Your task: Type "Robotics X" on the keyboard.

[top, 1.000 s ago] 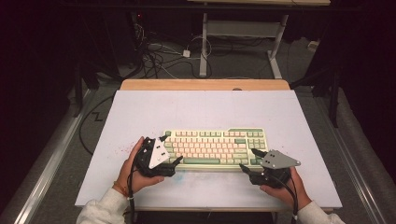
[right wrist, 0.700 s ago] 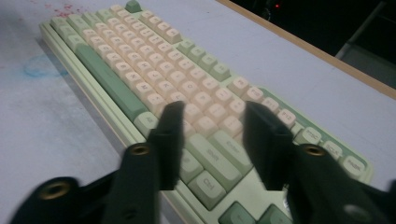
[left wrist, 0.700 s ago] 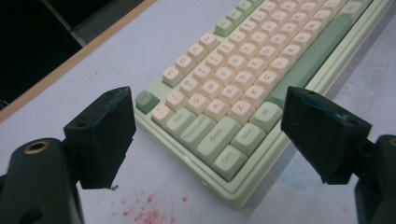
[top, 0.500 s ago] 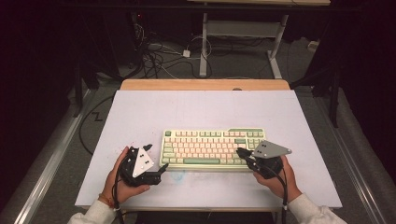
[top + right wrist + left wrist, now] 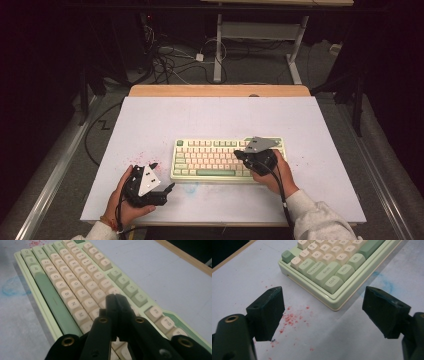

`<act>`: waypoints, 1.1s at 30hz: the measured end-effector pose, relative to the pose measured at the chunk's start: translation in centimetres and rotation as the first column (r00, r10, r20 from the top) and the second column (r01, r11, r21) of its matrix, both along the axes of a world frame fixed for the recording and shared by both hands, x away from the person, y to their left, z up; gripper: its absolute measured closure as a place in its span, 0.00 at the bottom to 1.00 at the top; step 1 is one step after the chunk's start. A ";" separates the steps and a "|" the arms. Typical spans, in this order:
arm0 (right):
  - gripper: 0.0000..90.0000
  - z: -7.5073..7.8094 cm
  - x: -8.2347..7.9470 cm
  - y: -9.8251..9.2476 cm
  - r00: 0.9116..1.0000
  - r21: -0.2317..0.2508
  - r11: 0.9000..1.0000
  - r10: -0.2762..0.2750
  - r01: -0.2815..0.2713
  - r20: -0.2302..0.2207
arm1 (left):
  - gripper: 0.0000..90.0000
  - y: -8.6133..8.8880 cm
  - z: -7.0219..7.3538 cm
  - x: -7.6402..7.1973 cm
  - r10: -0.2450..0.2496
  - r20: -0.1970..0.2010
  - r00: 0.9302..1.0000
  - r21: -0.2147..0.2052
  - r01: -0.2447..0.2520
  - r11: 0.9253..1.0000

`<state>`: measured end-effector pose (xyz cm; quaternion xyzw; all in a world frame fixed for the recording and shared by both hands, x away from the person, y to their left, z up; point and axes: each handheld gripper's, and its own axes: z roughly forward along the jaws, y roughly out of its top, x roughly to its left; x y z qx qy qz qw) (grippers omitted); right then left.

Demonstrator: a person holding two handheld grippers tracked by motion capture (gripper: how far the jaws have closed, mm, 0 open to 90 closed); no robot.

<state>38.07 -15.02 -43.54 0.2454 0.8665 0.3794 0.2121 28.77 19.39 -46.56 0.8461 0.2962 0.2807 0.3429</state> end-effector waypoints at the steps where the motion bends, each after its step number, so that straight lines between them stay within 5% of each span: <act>1: 1.00 -0.1 0.2 0.2 1.000 -0.006 1.000 0.005 -0.005 0.002 | 0.19 0.0 0.0 0.0 -0.001 -0.001 1.000 -0.002 0.001 1.000; 13: 1.00 -1.0 1.9 2.5 0.999 -0.041 0.999 -0.001 0.000 -0.041 | 0.19 -0.3 -0.3 0.1 -0.018 -0.017 1.000 0.040 0.019 0.999; 27: 1.00 -1.6 2.1 3.1 0.998 -0.112 0.994 -0.016 0.009 -0.067 | 0.18 -0.4 -0.3 0.1 -0.030 -0.025 0.999 0.051 0.031 0.998; 33: 1.00 -0.6 1.7 2.1 0.999 -0.036 0.999 -0.032 0.031 -0.040 | 0.19 -0.5 -0.3 0.0 -0.033 -0.024 0.999 0.045 0.034 0.998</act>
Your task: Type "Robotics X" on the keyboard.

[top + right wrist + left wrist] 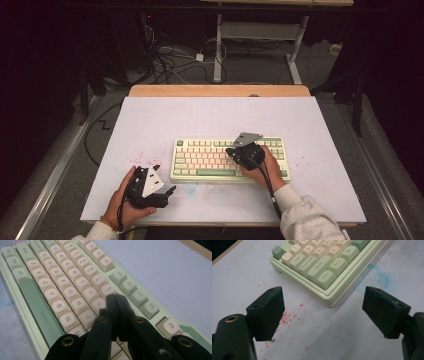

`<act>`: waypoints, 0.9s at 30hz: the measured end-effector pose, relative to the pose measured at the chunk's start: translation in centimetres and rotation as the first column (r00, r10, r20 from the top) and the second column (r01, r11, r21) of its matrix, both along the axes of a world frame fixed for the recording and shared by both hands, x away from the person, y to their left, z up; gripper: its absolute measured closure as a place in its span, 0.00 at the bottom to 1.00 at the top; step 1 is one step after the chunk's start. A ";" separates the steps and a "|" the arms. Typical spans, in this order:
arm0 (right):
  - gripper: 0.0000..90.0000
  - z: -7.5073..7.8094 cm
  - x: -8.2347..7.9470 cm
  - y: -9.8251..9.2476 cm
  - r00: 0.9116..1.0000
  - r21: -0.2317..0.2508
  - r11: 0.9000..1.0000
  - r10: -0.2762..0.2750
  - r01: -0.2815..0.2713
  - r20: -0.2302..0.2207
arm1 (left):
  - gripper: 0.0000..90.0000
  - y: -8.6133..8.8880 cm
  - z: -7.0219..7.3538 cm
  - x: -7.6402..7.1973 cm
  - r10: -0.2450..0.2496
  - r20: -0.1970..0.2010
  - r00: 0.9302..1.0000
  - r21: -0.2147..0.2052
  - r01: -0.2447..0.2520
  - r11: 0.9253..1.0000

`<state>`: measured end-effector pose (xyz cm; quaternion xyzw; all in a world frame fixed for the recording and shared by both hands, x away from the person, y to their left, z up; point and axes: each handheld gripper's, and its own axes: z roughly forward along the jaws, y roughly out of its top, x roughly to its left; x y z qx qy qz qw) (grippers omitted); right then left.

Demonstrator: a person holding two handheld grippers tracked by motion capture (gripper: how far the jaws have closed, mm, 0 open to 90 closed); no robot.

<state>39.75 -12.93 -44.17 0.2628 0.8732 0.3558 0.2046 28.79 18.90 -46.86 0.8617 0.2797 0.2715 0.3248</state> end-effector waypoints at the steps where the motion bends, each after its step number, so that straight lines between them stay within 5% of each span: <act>1: 1.00 0.1 -0.1 -0.1 1.000 0.011 1.000 -0.002 0.002 0.004 | 0.18 0.0 0.0 0.0 0.003 0.002 1.000 0.001 -0.003 1.000; 15: 0.90 1.5 -1.3 -0.5 0.999 0.052 0.998 0.019 -0.021 0.043 | 0.19 -0.1 0.0 0.1 -0.002 0.001 1.000 0.010 0.002 1.000; 27: 0.50 2.9 -2.2 -1.2 0.996 0.124 0.992 0.011 -0.022 0.088 | 0.19 -0.1 -0.1 0.1 -0.006 -0.005 1.000 0.006 0.006 1.000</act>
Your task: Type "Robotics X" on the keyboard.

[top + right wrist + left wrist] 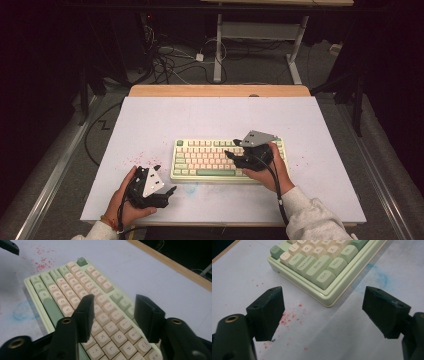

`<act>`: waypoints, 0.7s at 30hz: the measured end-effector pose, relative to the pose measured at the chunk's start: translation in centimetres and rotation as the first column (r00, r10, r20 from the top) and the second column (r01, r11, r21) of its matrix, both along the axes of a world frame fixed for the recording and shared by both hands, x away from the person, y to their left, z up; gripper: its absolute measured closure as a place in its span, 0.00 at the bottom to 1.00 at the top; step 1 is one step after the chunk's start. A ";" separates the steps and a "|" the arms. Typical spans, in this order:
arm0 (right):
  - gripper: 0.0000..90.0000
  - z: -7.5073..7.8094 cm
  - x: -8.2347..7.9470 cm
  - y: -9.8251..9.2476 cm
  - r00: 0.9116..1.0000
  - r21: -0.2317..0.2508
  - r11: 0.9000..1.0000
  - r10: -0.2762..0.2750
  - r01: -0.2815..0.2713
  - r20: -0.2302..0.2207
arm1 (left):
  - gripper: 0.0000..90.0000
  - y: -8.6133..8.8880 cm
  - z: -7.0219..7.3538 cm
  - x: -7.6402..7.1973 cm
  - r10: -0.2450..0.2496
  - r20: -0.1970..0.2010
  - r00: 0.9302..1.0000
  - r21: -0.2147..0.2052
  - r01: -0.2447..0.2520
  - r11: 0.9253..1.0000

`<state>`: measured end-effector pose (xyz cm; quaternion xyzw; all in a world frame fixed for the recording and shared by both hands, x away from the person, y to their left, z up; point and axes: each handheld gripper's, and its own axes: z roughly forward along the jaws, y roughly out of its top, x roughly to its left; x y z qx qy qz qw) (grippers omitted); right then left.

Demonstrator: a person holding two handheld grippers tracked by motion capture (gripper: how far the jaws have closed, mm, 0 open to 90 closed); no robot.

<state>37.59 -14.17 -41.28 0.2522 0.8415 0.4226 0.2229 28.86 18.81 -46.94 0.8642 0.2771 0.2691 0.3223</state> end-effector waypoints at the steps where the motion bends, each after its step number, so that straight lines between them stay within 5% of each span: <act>1: 0.47 0.1 -0.1 0.0 1.000 0.002 1.000 0.003 -0.003 0.009 | 0.19 0.0 0.0 0.0 0.000 -0.001 1.000 0.000 0.000 1.000; 9: 0.23 0.6 -1.2 -0.4 0.997 -0.012 0.999 -0.045 0.045 0.068 | 0.19 -0.1 0.0 0.0 0.010 0.002 1.000 -0.001 -0.010 1.000; 21: 0.23 0.5 -2.7 -2.4 0.993 -0.036 0.998 -0.040 0.045 0.108 | 0.21 0.1 0.2 0.0 0.023 -0.004 1.000 -0.033 -0.024 0.999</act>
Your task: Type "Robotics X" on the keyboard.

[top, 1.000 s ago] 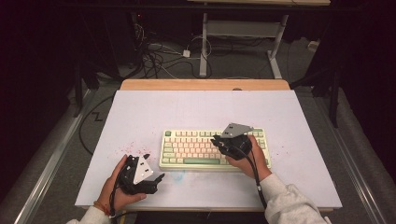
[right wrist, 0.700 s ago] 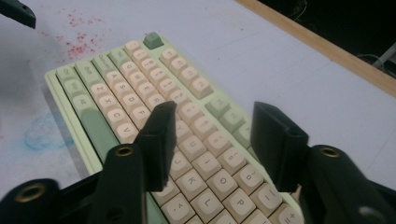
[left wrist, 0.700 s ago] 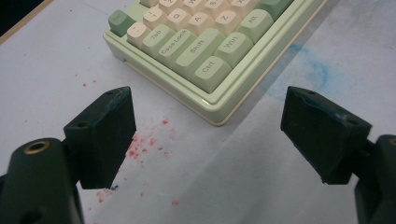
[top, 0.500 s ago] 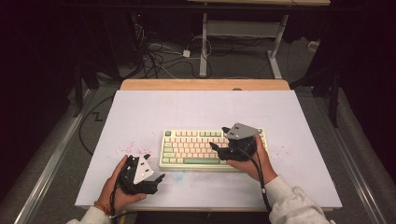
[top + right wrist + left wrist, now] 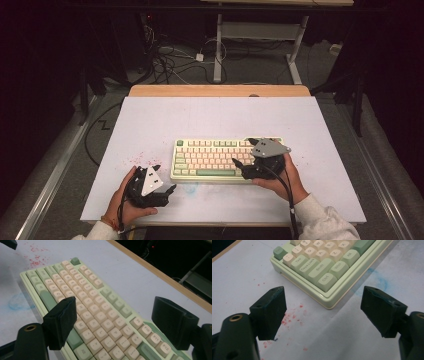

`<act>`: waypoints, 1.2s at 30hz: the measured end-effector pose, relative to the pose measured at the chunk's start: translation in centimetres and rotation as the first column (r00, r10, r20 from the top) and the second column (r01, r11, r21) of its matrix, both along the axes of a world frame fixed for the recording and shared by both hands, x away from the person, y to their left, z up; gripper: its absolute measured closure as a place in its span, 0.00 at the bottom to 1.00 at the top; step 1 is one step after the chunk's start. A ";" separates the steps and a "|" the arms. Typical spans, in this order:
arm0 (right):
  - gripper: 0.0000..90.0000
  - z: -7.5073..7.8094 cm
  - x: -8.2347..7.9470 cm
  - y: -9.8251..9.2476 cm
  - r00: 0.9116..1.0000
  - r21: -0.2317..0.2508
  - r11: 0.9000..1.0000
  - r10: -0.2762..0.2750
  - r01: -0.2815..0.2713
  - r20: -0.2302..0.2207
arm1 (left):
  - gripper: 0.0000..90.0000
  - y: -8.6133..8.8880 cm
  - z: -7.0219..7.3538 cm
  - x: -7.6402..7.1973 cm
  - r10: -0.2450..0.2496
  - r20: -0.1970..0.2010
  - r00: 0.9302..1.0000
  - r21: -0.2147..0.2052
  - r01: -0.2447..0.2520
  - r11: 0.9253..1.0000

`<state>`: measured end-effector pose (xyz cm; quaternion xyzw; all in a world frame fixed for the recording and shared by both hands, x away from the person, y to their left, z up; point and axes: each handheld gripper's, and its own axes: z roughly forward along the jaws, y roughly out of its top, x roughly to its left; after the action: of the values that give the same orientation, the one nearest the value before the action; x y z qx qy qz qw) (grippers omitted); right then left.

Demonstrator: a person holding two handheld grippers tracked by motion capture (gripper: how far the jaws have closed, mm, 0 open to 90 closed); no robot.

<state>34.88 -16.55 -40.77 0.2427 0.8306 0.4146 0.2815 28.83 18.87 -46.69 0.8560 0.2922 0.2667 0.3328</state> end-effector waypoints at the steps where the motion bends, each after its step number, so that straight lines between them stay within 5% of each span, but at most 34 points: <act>1: 0.23 0.0 -0.2 -0.2 1.000 0.003 1.000 -0.004 0.004 -0.002 | 0.21 0.0 0.0 0.0 -0.001 0.000 1.000 -0.001 0.001 1.000; 15: 0.24 -1.0 -2.0 -4.1 0.998 0.018 0.999 -0.046 0.046 0.047 | 0.22 -0.2 0.0 0.1 0.011 -0.006 1.000 0.023 -0.011 1.000; 29: 0.24 -2.1 -3.9 -6.2 0.996 -0.003 0.997 -0.077 0.077 0.054 | 0.27 -0.3 0.5 0.3 0.038 -0.022 0.999 -0.019 -0.038 0.999; 36: 0.24 -2.7 -4.5 -6.9 0.994 -0.030 0.995 -0.092 0.094 0.053 | 0.40 -0.3 0.7 0.6 0.025 -0.041 0.999 -0.021 -0.025 0.999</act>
<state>30.39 -23.45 -43.50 0.2656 0.8176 0.3935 0.3258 29.45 18.56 -45.95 0.8539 0.3124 0.2502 0.3327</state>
